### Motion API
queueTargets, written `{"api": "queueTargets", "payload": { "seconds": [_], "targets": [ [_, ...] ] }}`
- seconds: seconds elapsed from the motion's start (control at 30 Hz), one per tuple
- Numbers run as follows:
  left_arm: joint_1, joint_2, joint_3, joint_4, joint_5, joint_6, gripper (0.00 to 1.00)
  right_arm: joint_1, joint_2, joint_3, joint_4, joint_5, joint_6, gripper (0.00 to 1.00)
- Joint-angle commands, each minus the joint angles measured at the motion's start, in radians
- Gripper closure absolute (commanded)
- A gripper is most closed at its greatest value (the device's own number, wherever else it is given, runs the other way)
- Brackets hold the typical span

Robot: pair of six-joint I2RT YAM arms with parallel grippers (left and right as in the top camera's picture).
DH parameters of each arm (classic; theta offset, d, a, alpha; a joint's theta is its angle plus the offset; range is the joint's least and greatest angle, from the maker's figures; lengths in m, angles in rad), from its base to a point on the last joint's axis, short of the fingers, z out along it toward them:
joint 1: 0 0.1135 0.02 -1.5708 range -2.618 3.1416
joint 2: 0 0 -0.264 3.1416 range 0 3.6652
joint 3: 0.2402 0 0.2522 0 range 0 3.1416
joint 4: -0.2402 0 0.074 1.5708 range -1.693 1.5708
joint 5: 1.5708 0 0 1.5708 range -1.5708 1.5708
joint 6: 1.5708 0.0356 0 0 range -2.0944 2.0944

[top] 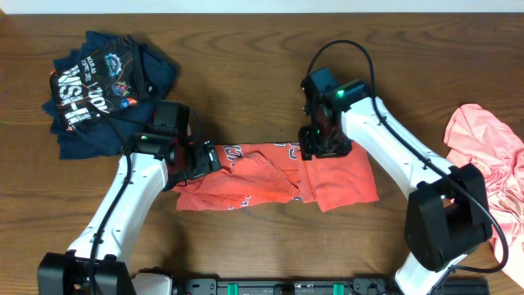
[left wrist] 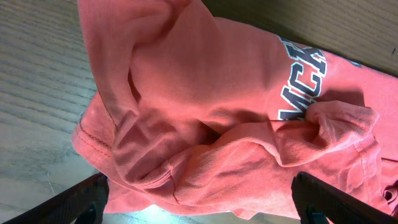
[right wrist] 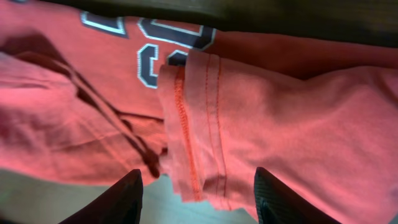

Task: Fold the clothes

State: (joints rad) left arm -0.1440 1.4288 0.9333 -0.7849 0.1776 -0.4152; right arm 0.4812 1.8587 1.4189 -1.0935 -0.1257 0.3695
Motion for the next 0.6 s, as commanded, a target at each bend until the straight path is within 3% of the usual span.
{"api": "queueTargets", "payload": {
  "seconds": [0.0,0.4,0.47,0.57],
  "targets": [
    [0.003,0.000,0.018,-0.004,0.002,-0.005,0.05,0.027,0.031,-0.042,0.037,0.062,0.050,0.44],
    [0.003,0.000,0.018,-0.004,0.002,-0.005,0.05,0.072,0.065,-0.090,0.152,0.124,0.084,0.45],
    [0.003,0.000,0.018,-0.004,0.002,-0.005,0.05,0.074,0.073,-0.090,0.156,0.129,0.087,0.48],
    [0.003,0.000,0.018,-0.004,0.002,-0.005,0.05,0.074,0.085,-0.090,0.166,0.129,0.091,0.62]
  ]
}}
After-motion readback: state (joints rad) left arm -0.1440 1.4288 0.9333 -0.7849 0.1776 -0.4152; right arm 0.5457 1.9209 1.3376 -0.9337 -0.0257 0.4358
